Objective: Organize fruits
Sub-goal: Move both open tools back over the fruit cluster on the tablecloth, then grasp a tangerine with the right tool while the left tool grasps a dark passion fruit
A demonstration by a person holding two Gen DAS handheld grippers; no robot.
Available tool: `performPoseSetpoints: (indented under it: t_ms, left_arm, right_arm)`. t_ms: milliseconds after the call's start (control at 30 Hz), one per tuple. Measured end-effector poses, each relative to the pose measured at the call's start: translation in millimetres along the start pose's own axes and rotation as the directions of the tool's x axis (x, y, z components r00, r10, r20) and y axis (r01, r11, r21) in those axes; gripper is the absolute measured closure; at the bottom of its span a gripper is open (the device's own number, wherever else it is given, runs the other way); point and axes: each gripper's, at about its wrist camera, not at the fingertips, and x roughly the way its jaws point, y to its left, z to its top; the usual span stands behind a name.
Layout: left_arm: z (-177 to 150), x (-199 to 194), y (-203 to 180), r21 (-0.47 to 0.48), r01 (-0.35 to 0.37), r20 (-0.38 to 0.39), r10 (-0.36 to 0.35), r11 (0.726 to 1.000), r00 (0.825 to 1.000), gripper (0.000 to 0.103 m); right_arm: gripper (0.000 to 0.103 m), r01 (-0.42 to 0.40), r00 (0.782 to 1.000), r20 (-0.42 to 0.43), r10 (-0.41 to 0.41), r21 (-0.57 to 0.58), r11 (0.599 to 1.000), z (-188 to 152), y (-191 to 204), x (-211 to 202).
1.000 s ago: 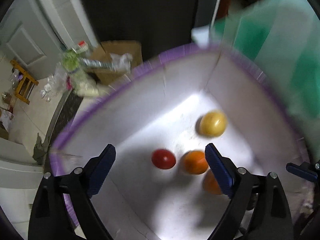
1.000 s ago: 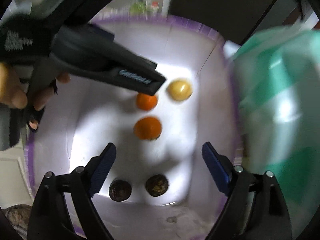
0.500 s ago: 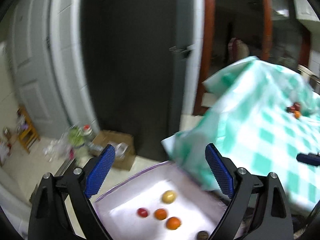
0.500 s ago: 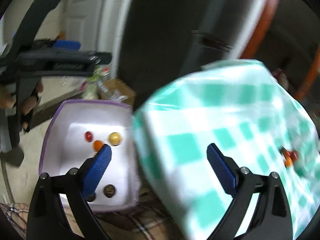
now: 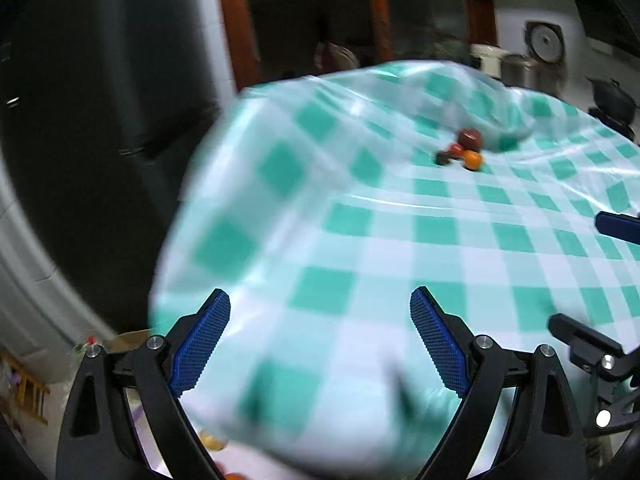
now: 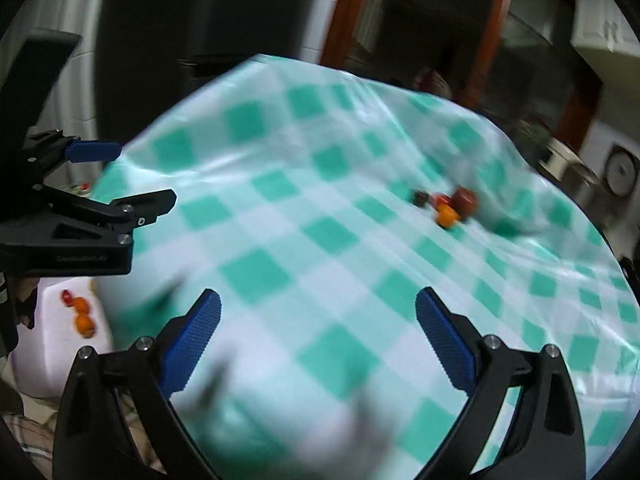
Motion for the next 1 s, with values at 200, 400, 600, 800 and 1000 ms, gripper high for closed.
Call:
performPoseSetpoints:
  t_ms: [200, 400, 600, 800, 1000]
  left_arm:
    - [38, 83, -57, -0.037, 0.140, -0.087, -0.143, 0.989, 0.986, 0.015]
    - [70, 166, -110, -0.056, 0.275, -0.161, -0.281, 0.960, 0.946, 0.015]
    - [95, 204, -119, -0.155, 0.373, -0.151, -0.395, 0.915, 0.906, 0.015]
    - [92, 210, -114, -0.213, 0.410, -0.154, -0.445, 0.887, 0.882, 0.015]
    - [93, 209, -116, -0.204, 0.401, -0.161, -0.435, 0.893, 0.886, 0.014]
  right_arm:
    - [0.003, 0.104, 0.988, -0.117, -0.099, 0.037, 0.994, -17, -76, 48]
    - [0.003, 0.090, 0.984, -0.176, -0.038, 0.298, 0.950, -10, -198, 109]
    - [0.003, 0.033, 0.993, -0.118, 0.030, 0.497, 0.867, 6, -268, 155]
    - [0.004, -0.031, 0.982, -0.153, 0.107, 0.429, 0.903, 43, -251, 234]
    - [0.016, -0.038, 0.966, -0.224, 0.129, 0.371, 0.928, 79, -242, 293]
